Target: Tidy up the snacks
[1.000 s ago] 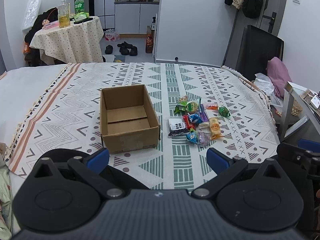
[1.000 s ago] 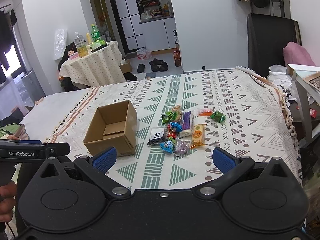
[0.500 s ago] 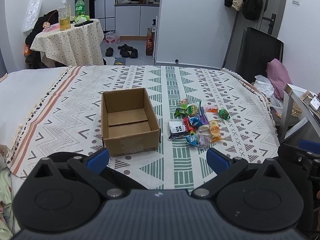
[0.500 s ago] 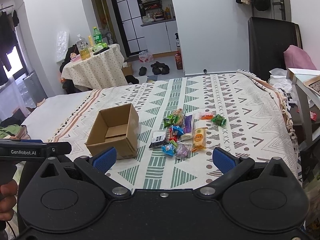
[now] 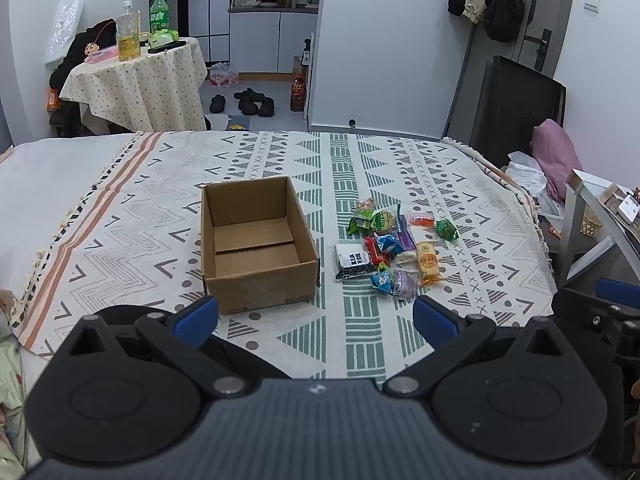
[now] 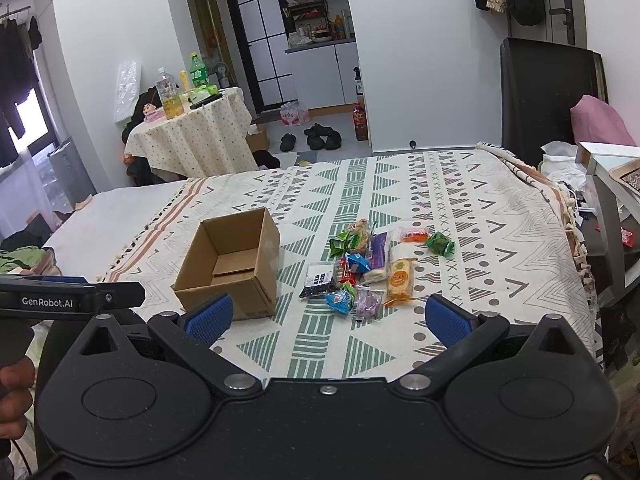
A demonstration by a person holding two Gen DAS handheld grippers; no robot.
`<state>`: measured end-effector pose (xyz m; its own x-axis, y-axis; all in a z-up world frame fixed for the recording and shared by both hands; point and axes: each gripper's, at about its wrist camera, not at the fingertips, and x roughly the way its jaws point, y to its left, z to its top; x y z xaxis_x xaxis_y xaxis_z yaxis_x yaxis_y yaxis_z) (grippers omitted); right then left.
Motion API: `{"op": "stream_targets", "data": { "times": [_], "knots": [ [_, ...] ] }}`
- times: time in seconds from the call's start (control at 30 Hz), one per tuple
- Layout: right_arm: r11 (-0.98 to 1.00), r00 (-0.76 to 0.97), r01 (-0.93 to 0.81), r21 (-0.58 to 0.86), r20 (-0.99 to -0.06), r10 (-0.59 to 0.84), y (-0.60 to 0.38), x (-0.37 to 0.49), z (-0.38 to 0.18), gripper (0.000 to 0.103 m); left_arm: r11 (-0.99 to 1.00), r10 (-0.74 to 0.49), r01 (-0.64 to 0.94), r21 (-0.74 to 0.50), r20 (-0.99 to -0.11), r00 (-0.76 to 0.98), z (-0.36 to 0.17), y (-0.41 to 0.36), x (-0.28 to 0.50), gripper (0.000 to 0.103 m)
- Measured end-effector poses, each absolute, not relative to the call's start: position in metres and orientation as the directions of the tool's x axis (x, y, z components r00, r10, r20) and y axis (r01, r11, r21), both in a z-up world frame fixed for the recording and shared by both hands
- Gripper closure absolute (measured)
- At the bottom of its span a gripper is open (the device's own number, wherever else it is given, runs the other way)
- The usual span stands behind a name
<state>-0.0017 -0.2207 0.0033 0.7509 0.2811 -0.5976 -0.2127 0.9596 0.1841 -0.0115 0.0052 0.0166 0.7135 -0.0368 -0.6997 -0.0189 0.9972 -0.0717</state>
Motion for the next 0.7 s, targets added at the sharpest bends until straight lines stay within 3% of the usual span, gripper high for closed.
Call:
{"op": "stream_targets", "data": {
  "times": [0.7],
  "knots": [
    [0.964, 0.719, -0.170, 0.202, -0.644, 0.262, -0.239, 0.030, -0.022, 0.000, 0.996, -0.083, 0.025, -0.090, -0.731, 0.678, -0.003, -0.025, 0.041, 0.000]
  ]
}}
